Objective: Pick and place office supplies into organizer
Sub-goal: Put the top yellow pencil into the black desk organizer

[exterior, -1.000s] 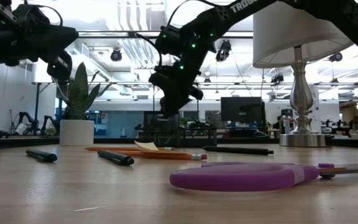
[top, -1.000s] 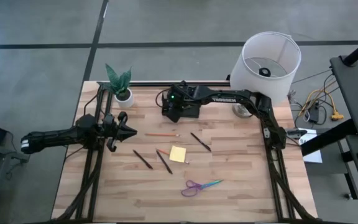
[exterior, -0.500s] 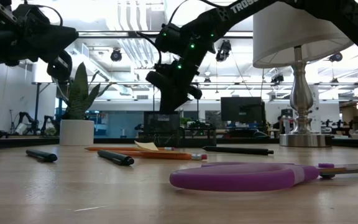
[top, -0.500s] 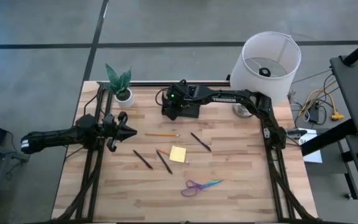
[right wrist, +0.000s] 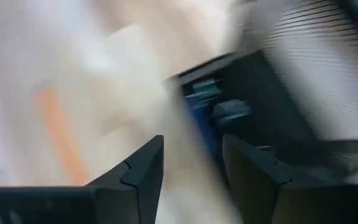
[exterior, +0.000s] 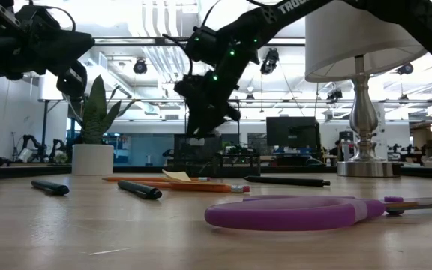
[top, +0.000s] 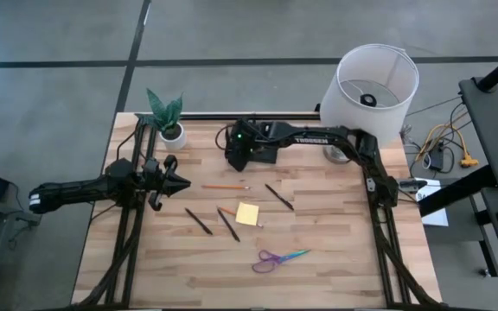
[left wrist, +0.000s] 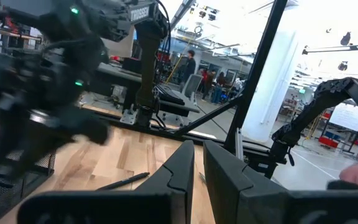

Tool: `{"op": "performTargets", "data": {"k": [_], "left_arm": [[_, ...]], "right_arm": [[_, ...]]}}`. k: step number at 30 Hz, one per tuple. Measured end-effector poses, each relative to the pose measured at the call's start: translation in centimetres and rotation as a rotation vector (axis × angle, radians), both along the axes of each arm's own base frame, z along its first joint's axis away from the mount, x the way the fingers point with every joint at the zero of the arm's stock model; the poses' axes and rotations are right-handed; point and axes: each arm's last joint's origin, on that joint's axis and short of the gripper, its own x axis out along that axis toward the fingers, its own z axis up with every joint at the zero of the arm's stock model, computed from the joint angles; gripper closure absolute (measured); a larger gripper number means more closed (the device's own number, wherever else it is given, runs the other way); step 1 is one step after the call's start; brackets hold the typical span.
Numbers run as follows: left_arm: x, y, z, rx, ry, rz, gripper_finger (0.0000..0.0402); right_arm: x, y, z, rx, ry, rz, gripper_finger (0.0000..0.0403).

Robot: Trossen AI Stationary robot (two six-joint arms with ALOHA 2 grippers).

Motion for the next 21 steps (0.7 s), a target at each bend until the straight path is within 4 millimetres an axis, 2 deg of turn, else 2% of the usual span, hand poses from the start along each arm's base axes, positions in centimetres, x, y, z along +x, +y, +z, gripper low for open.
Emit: {"op": "performTargets", "data": {"k": [5,13,21], "left_arm": [[0.0,0.0,0.0,0.000,0.000,-0.001,0.0382],[0.0,0.0,0.0,0.000,0.000,0.000,0.0382],[0.0,0.0,0.0,0.000,0.000,0.000,0.0382]], "right_arm": [[0.1,2.7,-0.9,0.094,0.028,0.171,0.0251],[-0.2,6.2,-3.1,0.058,0.092,0.335,0.0262],[-1.4,7.4,-5.6,-0.014,0.192,0.347,0.0273]]}}
